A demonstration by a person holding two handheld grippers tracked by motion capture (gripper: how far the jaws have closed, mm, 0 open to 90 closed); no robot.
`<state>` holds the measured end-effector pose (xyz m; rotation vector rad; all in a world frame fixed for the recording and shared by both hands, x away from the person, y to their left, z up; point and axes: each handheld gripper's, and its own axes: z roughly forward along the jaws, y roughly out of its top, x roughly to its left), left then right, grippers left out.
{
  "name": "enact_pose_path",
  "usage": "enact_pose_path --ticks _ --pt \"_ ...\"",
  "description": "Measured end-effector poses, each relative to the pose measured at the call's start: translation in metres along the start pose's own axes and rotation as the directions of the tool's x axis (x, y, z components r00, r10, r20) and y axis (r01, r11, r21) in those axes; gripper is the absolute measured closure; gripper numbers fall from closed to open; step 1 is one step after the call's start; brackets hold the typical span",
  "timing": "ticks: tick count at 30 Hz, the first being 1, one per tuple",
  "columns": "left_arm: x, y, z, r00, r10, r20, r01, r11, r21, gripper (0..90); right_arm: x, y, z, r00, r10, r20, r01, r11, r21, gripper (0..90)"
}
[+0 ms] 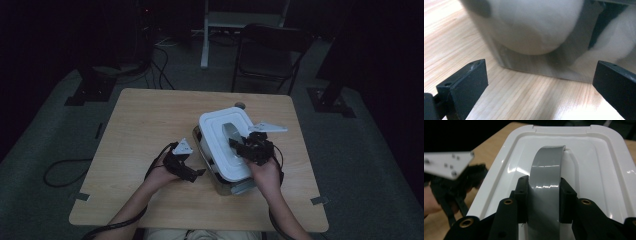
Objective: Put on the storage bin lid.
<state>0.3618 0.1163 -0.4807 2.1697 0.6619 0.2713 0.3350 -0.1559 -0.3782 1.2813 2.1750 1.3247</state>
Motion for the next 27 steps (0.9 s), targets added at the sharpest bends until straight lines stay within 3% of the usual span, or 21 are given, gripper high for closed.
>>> enact_pose_path --ticks 5,12,15,18,22,27 --pt "0.001 0.0 -0.007 0.9999 -0.004 -0.015 0.003 0.9998 -0.018 0.6 0.008 -0.003 0.013 0.9997 -0.008 -0.023 0.009 0.999 0.043 67.8" --pt "0.001 -0.004 -0.008 0.9998 -0.012 -0.013 0.012 0.9998 -0.015 0.6 0.008 -0.002 0.014 0.9998 -0.009 -0.02 0.011 0.997 0.072 67.7" --pt "0.001 -0.005 -0.007 0.9998 -0.01 -0.014 0.01 0.9999 -0.007 0.6 0.007 -0.001 0.017 0.9985 -0.011 -0.054 0.017 0.995 0.102 67.9" --pt "0.0 -0.005 -0.006 0.9999 -0.012 -0.012 0.012 0.9999 -0.008 0.6 0.014 -0.002 0.022 0.9981 -0.047 -0.041 0.052 0.99 0.134 68.2" --pt "-0.001 -0.005 -0.006 0.9999 -0.01 -0.012 0.01 0.9998 -0.015 0.6 0.009 -0.004 0.022 0.9977 -0.019 -0.065 0.027 0.991 0.132 68.3" --pt "-0.001 -0.005 -0.006 0.9998 -0.012 -0.013 0.012 0.9998 -0.014 0.6 0.01 -0.007 0.02 0.9978 -0.036 -0.056 0.042 0.991 0.123 68.3"
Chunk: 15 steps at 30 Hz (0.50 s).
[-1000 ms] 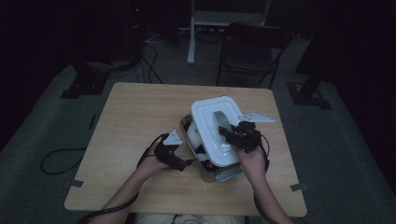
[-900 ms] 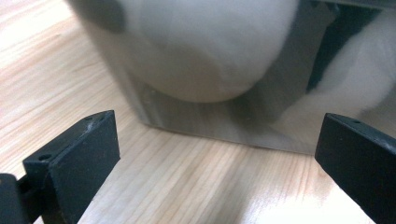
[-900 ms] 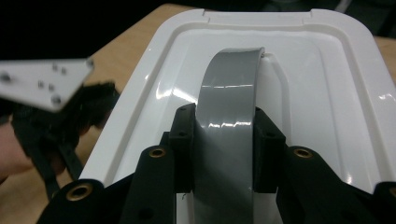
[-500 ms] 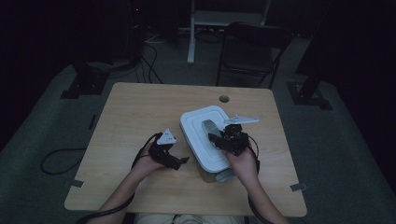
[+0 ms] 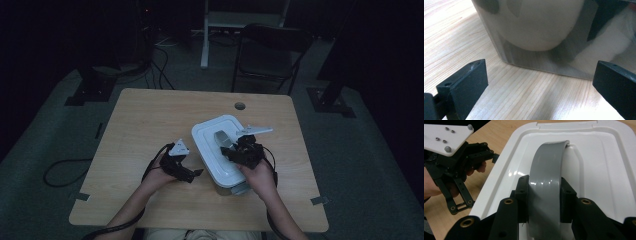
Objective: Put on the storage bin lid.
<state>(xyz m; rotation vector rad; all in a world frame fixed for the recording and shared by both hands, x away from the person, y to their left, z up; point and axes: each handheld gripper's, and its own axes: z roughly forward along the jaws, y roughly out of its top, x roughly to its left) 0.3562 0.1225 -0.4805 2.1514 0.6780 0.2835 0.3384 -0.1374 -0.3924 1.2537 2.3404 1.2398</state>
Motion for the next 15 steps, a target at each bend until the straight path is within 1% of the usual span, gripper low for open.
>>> enact_pose_path --ticks 2,3,6,8,10,14,15 --pt "0.0 0.0003 -0.0011 1.0 -0.003 0.001 0.003 1.0 -0.004 0.6 0.0024 -0.0023 -0.0004 0.9999 -0.009 0.008 0.009 1.0 0.0 68.4" --pt "-0.0001 0.0004 -0.0011 1.0 -0.006 0.001 0.006 1.0 -0.006 0.6 0.0039 -0.0061 0.0003 0.9997 -0.019 0.016 0.019 1.0 -0.011 68.4" --pt "0.0003 0.0013 0.0002 1.0 -0.004 -0.001 0.004 1.0 -0.001 0.6 0.0047 -0.0085 0.001 0.9996 -0.018 0.023 0.019 1.0 -0.025 68.4" --pt "0.0004 0.0016 0.0003 1.0 -0.004 -0.002 0.004 1.0 -0.003 0.6 0.0041 -0.0082 0.0013 0.9996 -0.018 0.02 0.018 1.0 -0.024 68.3" --pt "-0.0004 0.0019 -0.0009 0.9999 -0.013 -0.001 0.013 0.9999 -0.007 0.6 0.0036 -0.0085 0.0009 0.9998 -0.015 0.016 0.016 0.999 -0.028 68.2" --pt "0.0007 0.0023 -0.0006 0.9999 -0.01 -0.006 0.01 0.9999 -0.004 0.6 0.003 -0.0063 0.0003 0.9999 -0.005 0.009 0.006 1.0 -0.019 68.0" --pt "0.0018 0.0029 -0.0007 0.9999 -0.017 -0.002 0.017 0.9998 -0.008 0.6 0.0024 -0.0056 -0.0004 1.0 -0.002 0.004 0.002 1.0 -0.016 67.8"
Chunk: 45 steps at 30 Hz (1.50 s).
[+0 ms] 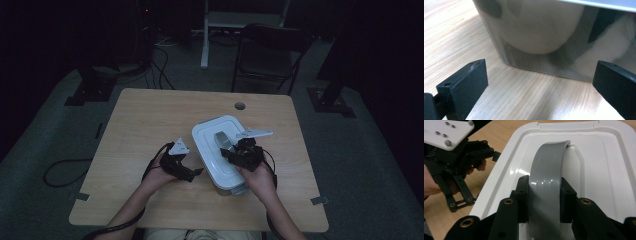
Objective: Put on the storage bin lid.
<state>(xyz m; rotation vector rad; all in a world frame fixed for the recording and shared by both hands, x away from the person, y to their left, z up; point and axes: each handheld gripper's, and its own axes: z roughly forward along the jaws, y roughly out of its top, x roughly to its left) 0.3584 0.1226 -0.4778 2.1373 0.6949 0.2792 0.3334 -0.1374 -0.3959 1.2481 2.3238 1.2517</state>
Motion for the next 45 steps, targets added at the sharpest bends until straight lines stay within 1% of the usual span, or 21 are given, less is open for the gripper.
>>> enact_pose_path --ticks 4,7,9,12,14,16,17,18,19,21,22,23,24,25,28,30,33,36,37,41,45 --pt "0.001 0.001 -0.001 1.0 0.0 -0.003 0.0 1.0 -0.001 0.6 -0.003 0.004 -0.005 0.9991 0.006 -0.043 -0.005 1.0 0.01 55.8" --pt "0.003 0.001 -0.001 1.0 -0.005 -0.007 0.005 1.0 -0.003 0.6 -0.003 0.006 -0.006 0.9989 -0.002 -0.046 0.003 1.0 0.016 52.1" --pt "0.003 0.001 -0.002 0.9999 -0.006 -0.011 0.006 1.0 -0.006 0.6 -0.003 0.007 -0.007 0.9981 0.009 -0.061 -0.008 1.0 0.011 50.2" --pt "0.003 0.002 -0.002 0.9999 -0.007 -0.011 0.007 1.0 -0.002 0.6 -0.003 0.01 -0.013 0.9985 -0.001 -0.055 0.001 1.0 -0.008 47.9" --pt "0.004 0.002 -0.002 0.9999 -0.008 -0.009 0.008 1.0 -0.003 0.6 -0.005 0.011 -0.018 0.9987 -0.003 -0.051 0.002 1.0 -0.023 43.5" --pt "0.004 0.002 -0.002 0.9999 -0.009 -0.011 0.009 0.9999 -0.007 0.6 -0.008 0.013 -0.025 0.9995 -0.006 -0.032 0.005 0.999 -0.044 38.4" --pt "0.004 0.002 -0.002 0.9999 -0.009 -0.011 0.009 0.9999 -0.007 0.6 -0.008 0.013 -0.025 0.9995 -0.006 -0.032 0.005 0.999 -0.044 38.4" --pt "0.005 0.002 -0.002 0.9998 -0.015 -0.011 0.015 0.9998 -0.011 0.6 -0.011 0.014 -0.028 0.9996 -0.004 -0.029 0.002 0.998 -0.056 35.5" --pt "0.005 0.002 -0.002 0.9998 -0.015 -0.015 0.015 0.9998 -0.011 0.6 -0.019 0.014 -0.034 0.9999 0.008 -0.011 -0.009 0.996 -0.085 29.4" --pt "0.006 0.002 -0.002 0.9997 -0.018 -0.015 0.018 0.9998 -0.01 0.6 -0.027 0.015 -0.04 0.9996 0.023 0.013 -0.022 0.994 -0.107 26.3" --pt "0.006 0.002 -0.002 0.9996 -0.019 -0.019 0.019 0.9998 -0.011 0.6 -0.031 0.015 -0.042 0.9995 0.025 0.019 -0.023 0.992 -0.123 22.1" --pt "0.006 0.002 -0.002 0.9996 -0.019 -0.019 0.019 0.9998 -0.011 0.6 -0.031 0.015 -0.042 0.9995 0.025 0.019 -0.023 0.992 -0.123 22.1" --pt "0.006 0.002 -0.002 0.9996 -0.023 -0.018 0.023 0.9996 -0.014 0.6 -0.035 0.014 -0.044 0.9995 0.013 0.03 -0.009 0.99 -0.141 14.4" --pt "0.006 0.002 -0.002 0.9995 -0.026 -0.019 0.026 0.9995 -0.016 0.6 -0.042 0.013 -0.047 0.9979 -0.007 0.064 0.016 0.989 -0.146 12.8" --pt "0.006 0.002 0.0 0.9994 -0.03 -0.018 0.03 0.9994 -0.018 0.6 -0.056 0.01 -0.049 0.9958 -0.034 0.084 0.05 0.981 -0.189 12.1" --pt "0.006 0.002 0.001 0.9993 -0.032 -0.018 0.032 0.9994 -0.016 0.6 -0.067 0.008 -0.049 0.9967 -0.021 0.078 0.036 0.979 -0.203 12.1" --pt "0.006 0.002 0.002 0.9992 -0.035 -0.018 0.034 0.9993 -0.014 0.6 -0.08 0.003 -0.048 0.9917 0.002 0.129 0.027 0.975 -0.22 12.1" --pt "0.007 0.002 0.002 0.999 -0.039 -0.02 0.039 0.9991 -0.02 0.6 -0.091 0.0 -0.045 0.9889 0.028 0.146 0.005 0.976 -0.217 12.1" --pt "0.007 0.002 0.002 0.999 -0.04 -0.02 0.04 0.999 -0.021 0.6 -0.102 -0.004 -0.041 0.9834 0.048 0.175 -0.009 0.976 -0.22 12.1" --pt "0.007 0.002 0.003 0.999 -0.04 -0.019 0.039 0.9991 -0.019 0.6 -0.119 -0.012 -0.032 0.972 0.078 0.222 -0.029 0.976 -0.216 12.2" --pt "0.008 0.001 0.004 0.9989 -0.042 -0.021 0.041 0.999 -0.019 0.6 -0.133 -0.022 -0.021 0.962 0.086 0.259 -0.033 0.978 -0.205 12.1"
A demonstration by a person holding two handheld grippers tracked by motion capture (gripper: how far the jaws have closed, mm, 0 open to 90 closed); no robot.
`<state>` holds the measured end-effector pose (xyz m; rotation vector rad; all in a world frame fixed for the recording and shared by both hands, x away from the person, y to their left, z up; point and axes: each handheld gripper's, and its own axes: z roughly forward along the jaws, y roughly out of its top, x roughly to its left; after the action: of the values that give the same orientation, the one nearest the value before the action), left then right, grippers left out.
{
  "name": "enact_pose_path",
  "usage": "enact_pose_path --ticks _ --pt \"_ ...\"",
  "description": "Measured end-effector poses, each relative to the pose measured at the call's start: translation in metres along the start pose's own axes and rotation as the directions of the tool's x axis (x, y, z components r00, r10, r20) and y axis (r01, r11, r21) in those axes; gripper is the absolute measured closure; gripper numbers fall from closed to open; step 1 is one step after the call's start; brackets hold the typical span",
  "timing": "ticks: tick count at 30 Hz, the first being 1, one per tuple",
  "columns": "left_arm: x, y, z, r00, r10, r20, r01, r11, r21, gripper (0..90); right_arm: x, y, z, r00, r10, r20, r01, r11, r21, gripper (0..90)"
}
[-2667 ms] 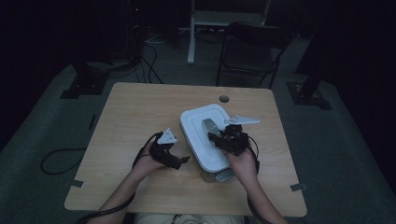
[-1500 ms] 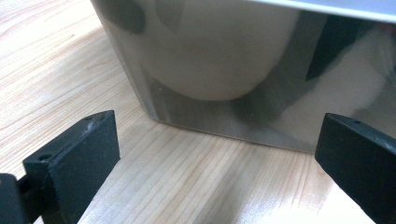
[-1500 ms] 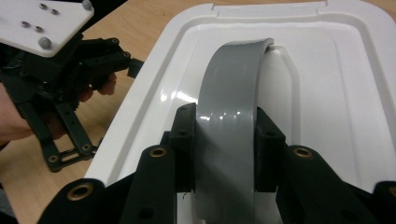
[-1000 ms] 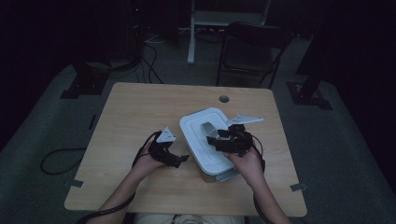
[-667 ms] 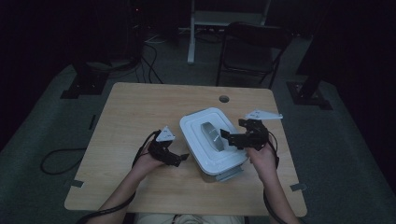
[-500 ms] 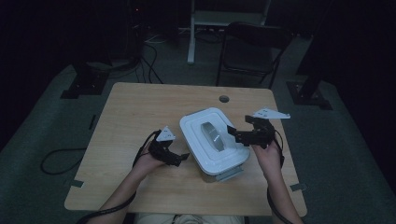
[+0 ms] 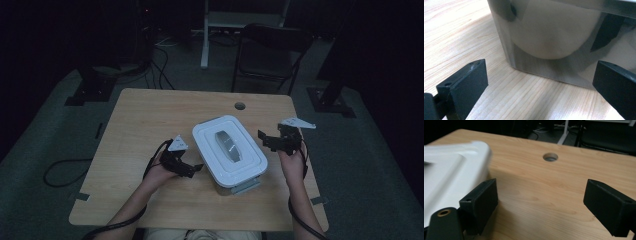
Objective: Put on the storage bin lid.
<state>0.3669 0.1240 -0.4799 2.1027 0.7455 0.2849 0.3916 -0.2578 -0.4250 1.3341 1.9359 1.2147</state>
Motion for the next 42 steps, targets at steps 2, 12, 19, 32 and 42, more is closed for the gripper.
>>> enact_pose_path --ticks 2,12,19,32,42 --pt "0.0 0.0 0.001 1.0 -0.007 -0.003 0.007 1.0 -0.001 0.6 -0.005 -0.007 0.006 0.9998 0.004 0.021 -0.005 1.0 0.016 12.2" --pt "0.001 -0.002 0.004 0.9999 -0.014 -0.005 0.014 0.9999 0.001 0.6 -0.014 -0.041 0.029 0.9987 0.043 0.028 -0.044 0.998 0.047 12.2" --pt "0.002 -0.003 0.007 0.9994 -0.033 -0.008 0.033 0.9995 -0.001 0.6 -0.004 -0.059 0.045 0.9989 0.047 -0.003 -0.047 0.993 0.105 12.2" --pt "0.004 0.0 0.01 0.9993 -0.037 -0.012 0.037 0.9993 0.005 0.6 0.008 -0.073 0.051 0.9973 0.061 -0.04 -0.055 0.99 0.133 15.2" --pt "0.014 0.001 0.008 0.9978 -0.044 -0.05 0.044 0.999 0.009 0.6 0.017 -0.077 0.047 0.9952 0.064 -0.073 -0.052 0.987 0.152 18.0"
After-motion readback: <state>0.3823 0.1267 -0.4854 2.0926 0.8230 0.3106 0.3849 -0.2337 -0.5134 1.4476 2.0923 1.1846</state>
